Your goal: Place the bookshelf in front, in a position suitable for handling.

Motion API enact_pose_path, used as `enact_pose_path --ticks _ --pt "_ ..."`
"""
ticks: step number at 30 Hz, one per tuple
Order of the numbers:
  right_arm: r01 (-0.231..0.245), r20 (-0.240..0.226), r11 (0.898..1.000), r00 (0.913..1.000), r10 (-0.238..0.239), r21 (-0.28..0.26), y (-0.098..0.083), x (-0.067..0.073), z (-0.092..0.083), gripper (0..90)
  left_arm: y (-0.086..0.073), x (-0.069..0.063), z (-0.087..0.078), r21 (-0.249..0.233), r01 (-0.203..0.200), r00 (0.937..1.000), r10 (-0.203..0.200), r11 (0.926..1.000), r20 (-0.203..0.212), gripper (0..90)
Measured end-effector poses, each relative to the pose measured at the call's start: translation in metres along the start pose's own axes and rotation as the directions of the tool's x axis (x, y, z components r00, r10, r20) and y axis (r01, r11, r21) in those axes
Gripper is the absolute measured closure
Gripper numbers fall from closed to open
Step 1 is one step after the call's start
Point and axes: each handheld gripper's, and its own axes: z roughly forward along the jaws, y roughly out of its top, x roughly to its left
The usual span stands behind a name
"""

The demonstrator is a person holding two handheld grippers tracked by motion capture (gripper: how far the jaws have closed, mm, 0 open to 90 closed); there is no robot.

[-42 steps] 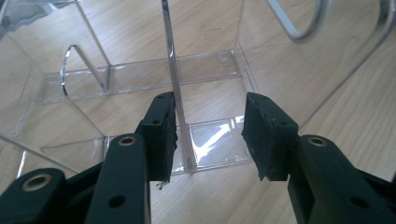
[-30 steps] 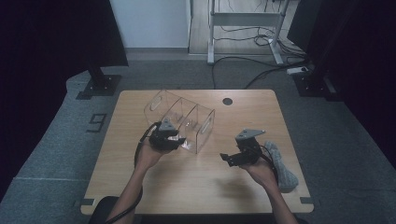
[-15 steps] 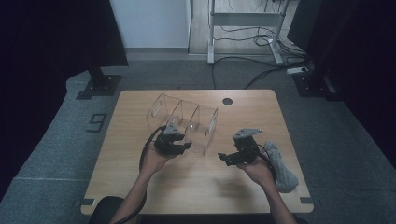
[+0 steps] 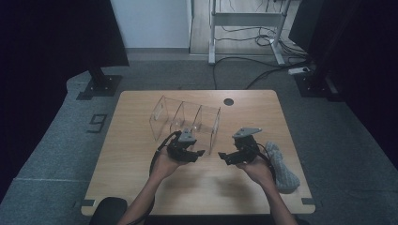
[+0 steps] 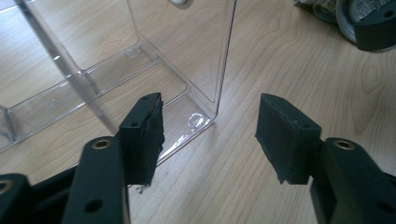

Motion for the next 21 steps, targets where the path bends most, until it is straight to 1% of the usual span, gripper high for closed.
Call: enact_pose_path --ticks 1,2,3,4,5,7,8,9,10,11,13,14,15,16,17,19,21 --pt "-0.001 -0.003 1.0 1.0 0.001 -0.004 0.002 0.001 0.001 7.8 -0.003 0.002 -0.004 -0.002 0.009 0.9999 -0.009 1.0 -0.008 36.5" --pt "-0.001 -0.003 1.0 1.0 0.001 -0.004 0.002 0.001 0.001 7.8 -0.003 0.002 -0.004 -0.002 0.009 0.9999 -0.009 1.0 -0.008 35.2" --pt "0.001 -0.002 1.0 1.0 -0.001 -0.005 0.004 0.002 0.003 8.4 -0.006 0.005 -0.007 -0.003 0.019 0.9998 -0.019 0.9998 -0.011 32.1" --pt "0.004 -0.002 1.0 1.0 -0.004 -0.004 0.005 0.002 0.003 8.7 -0.006 0.005 -0.007 -0.003 0.019 0.9998 -0.019 0.9998 -0.011 29.8" --pt "0.002 -0.003 1.0 1.0 -0.002 -0.004 0.007 0.003 0.005 8.9 -0.01 0.007 -0.011 0.002 0.034 0.999 -0.034 0.9994 -0.03 27.9" --pt "0.001 -0.006 1.0 1.0 -0.001 -0.004 0.01 0.004 0.008 8.9 -0.014 0.01 -0.013 0.002 0.051 0.9982 -0.051 0.9987 -0.032 22.6" --pt "0.001 -0.006 1.0 1.0 -0.001 -0.004 0.01 0.004 0.008 8.9 -0.014 0.01 -0.013 0.002 0.051 0.9982 -0.051 0.9987 -0.032 20.2" --pt "0.002 -0.008 1.0 1.0 -0.002 -0.004 0.012 0.005 0.01 8.9 -0.017 0.011 -0.015 0.005 0.061 0.9975 -0.061 0.9981 -0.035 20.2" --pt "0.001 -0.007 1.0 1.0 -0.001 -0.001 0.017 0.007 0.015 8.9 -0.019 0.012 -0.017 0.013 0.064 0.9972 -0.064 0.9979 -0.038 14.2" --pt "0.0 -0.009 1.0 1.0 0.0 -0.001 0.019 0.008 0.016 8.8 -0.023 0.013 -0.02 0.02 0.063 0.997 -0.062 0.9978 -0.048 12.9" --pt "-0.005 -0.011 1.0 0.9999 0.005 0.0 0.022 0.009 0.02 8.8 -0.026 0.014 -0.021 0.02 0.064 0.9968 -0.063 0.9977 -0.049 10.9" --pt "-0.005 -0.011 1.0 0.9999 0.005 0.0 0.022 0.009 0.02 8.8 -0.029 0.014 -0.023 0.018 0.072 0.9964 -0.071 0.9972 -0.047 10.9" --pt "-0.008 -0.005 1.0 1.0 0.008 0.001 0.026 0.01 0.024 8.9 -0.033 0.015 -0.025 0.019 0.077 0.9957 -0.076 0.9968 -0.052 6.2" --pt "-0.008 -0.005 1.0 1.0 0.008 0.001 0.026 0.01 0.024 8.9 -0.035 0.016 -0.027 0.021 0.077 0.9955 -0.076 0.9968 -0.057 6.2" --pt "-0.009 0.008 1.0 0.9999 0.009 0.0 0.03 0.01 0.027 9.7 -0.043 0.019 -0.03 0.027 0.078 0.9947 -0.076 0.9966 -0.07 2.7" --pt "-0.008 0.018 1.0 0.9998 0.008 0.006 0.033 0.01 0.03 10.8 -0.051 0.022 -0.033 0.028 0.086 0.9929 -0.083 0.9959 -0.085 0.0" --pt "-0.01 0.031 1.0 0.9995 0.009 0.011 0.037 0.01 0.033 11.5 -0.059 0.025 -0.037 0.027 0.102 0.9917 -0.099 0.9945 -0.082 0.0"
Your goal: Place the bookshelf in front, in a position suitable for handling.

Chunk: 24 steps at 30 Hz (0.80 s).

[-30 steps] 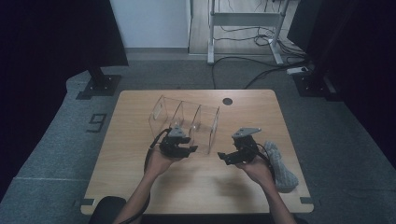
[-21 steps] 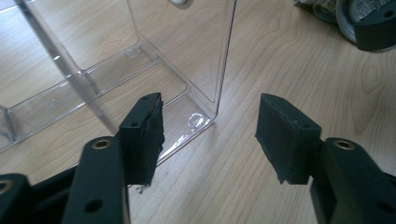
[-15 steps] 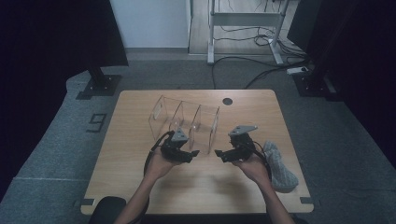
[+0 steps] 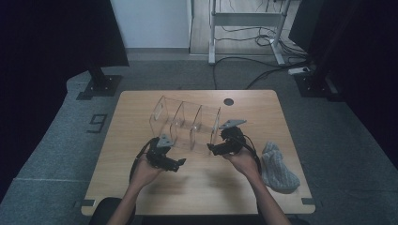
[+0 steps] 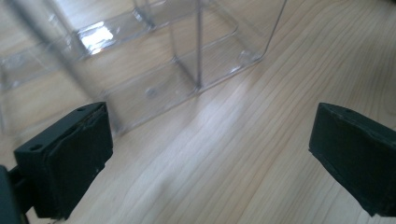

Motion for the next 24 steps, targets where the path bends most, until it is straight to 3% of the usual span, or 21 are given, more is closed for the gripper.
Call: enact_pose_path --ticks 4,13,24 --pt "0.0 0.017 1.0 0.9999 0.0 -0.001 0.006 0.0 0.006 12.2 -0.008 0.007 -0.006 0.009 0.013 0.9998 -0.013 0.9999 -0.018 0.0" --pt "-0.015 0.069 1.0 0.9975 0.014 0.003 0.021 -0.002 0.023 14.5 -0.026 0.026 -0.024 -0.02 0.077 0.9955 -0.078 0.9969 -0.054 0.0" --pt "-0.011 0.109 1.0 0.994 0.01 0.006 0.025 -0.005 0.022 25.3 -0.034 0.037 -0.028 -0.017 0.1 0.9919 -0.101 0.9949 -0.078 0.0"
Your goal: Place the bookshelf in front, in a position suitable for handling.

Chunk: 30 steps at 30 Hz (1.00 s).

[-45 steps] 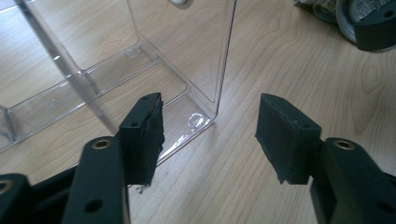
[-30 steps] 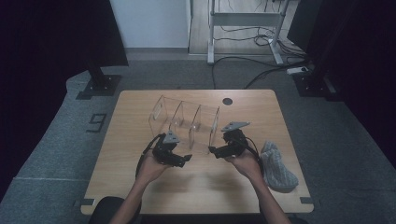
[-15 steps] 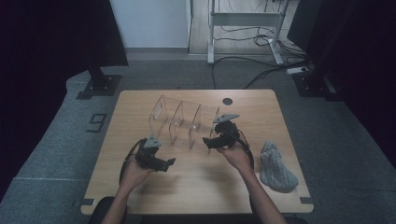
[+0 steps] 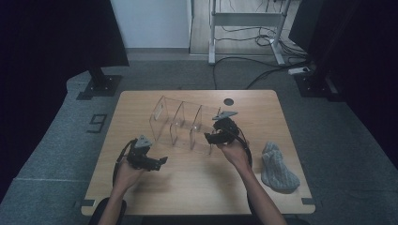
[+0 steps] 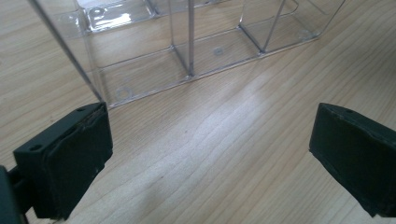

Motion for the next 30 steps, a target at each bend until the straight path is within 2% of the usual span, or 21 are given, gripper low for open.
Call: enact_pose_path --ticks 8,10,22,26,28,30 --pt "-0.016 0.005 1.0 0.9999 0.016 -0.007 -0.006 -0.009 -0.005 31.2 -0.003 0.007 -0.003 0.003 0.016 0.9999 -0.016 0.9999 0.003 0.0" --pt "-0.043 0.01 0.999 0.999 0.043 -0.011 -0.01 -0.015 -0.009 34.3 -0.004 0.009 -0.005 0.005 0.028 0.9996 -0.028 0.9996 -0.004 0.0" --pt "-0.108 0.045 0.994 0.9931 0.109 -0.013 -0.024 -0.043 -0.025 46.6 -0.004 0.014 -0.011 0.004 0.069 0.9973 -0.069 0.9976 -0.025 0.8" --pt "-0.133 0.065 0.991 0.9888 0.135 -0.026 -0.032 -0.056 -0.033 54.4 -0.004 0.015 -0.014 -0.004 0.086 0.9958 -0.087 0.9962 -0.031 0.9" --pt "-0.138 0.072 0.99 0.9876 0.14 -0.028 -0.033 -0.057 -0.034 55.9 -0.004 0.016 -0.014 -0.005 0.092 0.9953 -0.092 0.9957 -0.03 1.0" --pt "-0.145 0.071 0.989 0.9866 0.147 -0.032 -0.036 -0.062 -0.038 64.0 -0.004 0.017 -0.015 -0.007 0.1 0.9944 -0.1 0.995 -0.035 1.7"
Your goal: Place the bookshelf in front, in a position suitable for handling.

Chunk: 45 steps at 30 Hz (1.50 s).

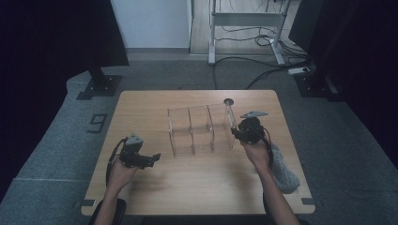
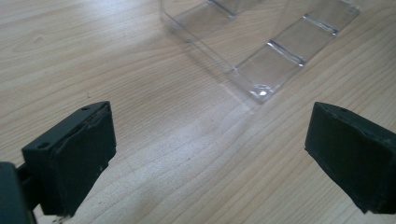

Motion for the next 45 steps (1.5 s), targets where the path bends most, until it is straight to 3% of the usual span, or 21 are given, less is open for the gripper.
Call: enact_pose_path --ticks 6,11,16,33,45 --pt "-0.004 -0.011 1.0 0.9999 0.004 -0.013 -0.003 -0.009 -0.005 79.5 0.001 -0.002 -0.001 -0.006 -0.009 1.0 0.009 0.9999 -0.002 1.4" --pt "-0.021 -0.03 1.0 0.9993 0.02 -0.013 -0.005 -0.015 -0.007 80.5 0.002 -0.004 -0.001 -0.007 -0.022 0.9998 0.022 0.9997 -0.003 0.4" --pt "0.007 -0.021 1.0 0.9998 -0.008 -0.004 -0.005 -0.013 -0.008 80.8 0.002 -0.004 -0.002 -0.014 -0.028 0.9996 0.028 0.9995 -0.001 0.0" --pt "0.078 -0.085 0.997 0.9933 -0.078 0.006 -0.004 -0.003 -0.008 82.8 0.007 -0.007 -0.01 -0.072 -0.064 0.9979 0.064 0.9954 0.007 0.0" --pt "0.148 -0.158 0.989 0.9768 -0.144 0.015 0.0 0.011 -0.004 85.7 0.01 -0.012 -0.017 -0.133 -0.098 0.9944 0.102 0.9863 0.027 4.1"
